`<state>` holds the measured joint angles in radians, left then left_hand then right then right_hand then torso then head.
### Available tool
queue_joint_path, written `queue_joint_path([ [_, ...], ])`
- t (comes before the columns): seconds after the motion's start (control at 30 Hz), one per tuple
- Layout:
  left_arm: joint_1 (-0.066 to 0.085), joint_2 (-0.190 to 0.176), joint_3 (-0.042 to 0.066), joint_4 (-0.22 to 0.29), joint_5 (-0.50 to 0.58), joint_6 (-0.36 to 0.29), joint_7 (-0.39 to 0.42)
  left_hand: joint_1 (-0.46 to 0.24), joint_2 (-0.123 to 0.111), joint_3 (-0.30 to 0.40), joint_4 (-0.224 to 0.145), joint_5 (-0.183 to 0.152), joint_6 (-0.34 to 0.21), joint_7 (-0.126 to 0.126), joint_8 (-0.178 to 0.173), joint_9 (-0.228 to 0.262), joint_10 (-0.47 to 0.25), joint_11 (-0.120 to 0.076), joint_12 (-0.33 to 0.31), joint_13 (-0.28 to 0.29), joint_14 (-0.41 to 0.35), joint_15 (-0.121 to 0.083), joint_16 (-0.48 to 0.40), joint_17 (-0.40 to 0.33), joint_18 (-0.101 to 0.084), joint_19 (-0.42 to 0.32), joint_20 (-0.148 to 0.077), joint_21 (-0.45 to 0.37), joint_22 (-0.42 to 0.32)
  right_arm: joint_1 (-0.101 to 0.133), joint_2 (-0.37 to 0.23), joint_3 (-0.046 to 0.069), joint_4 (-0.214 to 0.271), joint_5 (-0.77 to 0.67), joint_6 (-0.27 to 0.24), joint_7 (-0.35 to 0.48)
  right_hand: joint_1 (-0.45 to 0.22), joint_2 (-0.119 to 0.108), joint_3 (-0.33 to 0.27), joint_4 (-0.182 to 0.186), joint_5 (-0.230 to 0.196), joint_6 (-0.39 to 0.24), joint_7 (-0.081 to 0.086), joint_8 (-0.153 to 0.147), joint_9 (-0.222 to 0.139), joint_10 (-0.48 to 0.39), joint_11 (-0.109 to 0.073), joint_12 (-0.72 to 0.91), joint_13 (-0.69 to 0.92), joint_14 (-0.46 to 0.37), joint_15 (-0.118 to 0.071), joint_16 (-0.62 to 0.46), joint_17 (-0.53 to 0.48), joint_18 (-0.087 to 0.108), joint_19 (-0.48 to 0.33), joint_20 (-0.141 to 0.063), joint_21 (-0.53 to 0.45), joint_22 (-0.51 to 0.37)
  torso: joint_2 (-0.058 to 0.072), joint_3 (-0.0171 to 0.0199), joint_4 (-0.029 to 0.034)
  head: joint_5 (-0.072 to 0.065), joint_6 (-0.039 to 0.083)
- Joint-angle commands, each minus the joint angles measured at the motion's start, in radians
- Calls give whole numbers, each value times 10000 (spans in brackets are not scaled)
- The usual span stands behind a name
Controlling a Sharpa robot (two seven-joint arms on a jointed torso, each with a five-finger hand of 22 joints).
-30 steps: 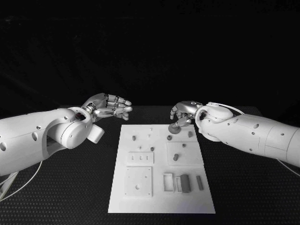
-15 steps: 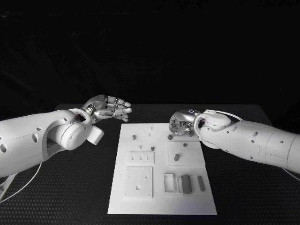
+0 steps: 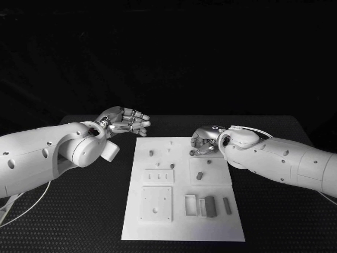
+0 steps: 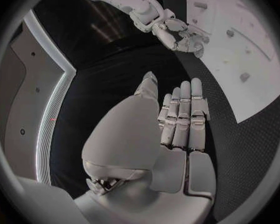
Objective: Assemble the parts on the task board
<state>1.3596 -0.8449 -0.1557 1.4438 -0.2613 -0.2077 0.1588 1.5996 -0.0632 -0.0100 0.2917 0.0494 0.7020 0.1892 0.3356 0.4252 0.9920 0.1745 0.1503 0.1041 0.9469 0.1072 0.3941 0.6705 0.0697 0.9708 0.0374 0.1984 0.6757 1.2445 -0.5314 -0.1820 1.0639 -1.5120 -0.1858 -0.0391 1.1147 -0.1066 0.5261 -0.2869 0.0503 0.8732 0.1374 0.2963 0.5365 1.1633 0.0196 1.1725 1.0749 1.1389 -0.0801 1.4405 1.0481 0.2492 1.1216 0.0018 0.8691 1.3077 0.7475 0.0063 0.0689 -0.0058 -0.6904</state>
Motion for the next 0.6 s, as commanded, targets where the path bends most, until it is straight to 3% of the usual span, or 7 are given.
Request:
queue_joint_path([
  [0.03, -2, 47, 1, -32, -33, 233, 109, -91, 0, -44, 2, 6, 64, 199, -39, -12, 65, 39, -45, -12, 9, 60, -48, 17, 132, 6, -103, -60, -18, -4, 33, 1, 50, -149, 185, 4, -135, 12, 70, 19, -13, 87, 3, -41, 14, 43, 50, 38, 14, 8, -9, 60, 10, 126, -64, -43, 44, 247, 91, 5, 5, -8, -16],
  [0.27, -12, 96, 0, -88, -31, 267, 110, -94, 25, -33, 1, 7, 81, 198, -36, -13, 80, 35, -51, -13, 13, 60, -62, 28, 121, 11, -113, -69, -23, -60, 67, 1, 37, -199, 162, 29, -154, 64, 98, 17, -13, 148, -14, -25, 31, 64, 35, 48, 22, 36, -22, 94, 22, 126, -74, -53, 92, 243, 135, 3, 12, -18, 11],
  [0.6, -11, 75, 0, -64, -31, 279, 104, -103, 31, -31, 1, 6, 92, 201, -36, -16, 91, 33, -58, -15, 18, 59, -73, 39, 111, 16, -122, -78, -28, -126, 143, 0, -30, -263, 212, 30, -172, 107, 130, 9, -13, 267, -49, 15, 69, 115, 3, 76, 58, 67, -50, 135, 31, 126, -95, -66, 156, 237, 151, 14, 9, -8, -51],
])
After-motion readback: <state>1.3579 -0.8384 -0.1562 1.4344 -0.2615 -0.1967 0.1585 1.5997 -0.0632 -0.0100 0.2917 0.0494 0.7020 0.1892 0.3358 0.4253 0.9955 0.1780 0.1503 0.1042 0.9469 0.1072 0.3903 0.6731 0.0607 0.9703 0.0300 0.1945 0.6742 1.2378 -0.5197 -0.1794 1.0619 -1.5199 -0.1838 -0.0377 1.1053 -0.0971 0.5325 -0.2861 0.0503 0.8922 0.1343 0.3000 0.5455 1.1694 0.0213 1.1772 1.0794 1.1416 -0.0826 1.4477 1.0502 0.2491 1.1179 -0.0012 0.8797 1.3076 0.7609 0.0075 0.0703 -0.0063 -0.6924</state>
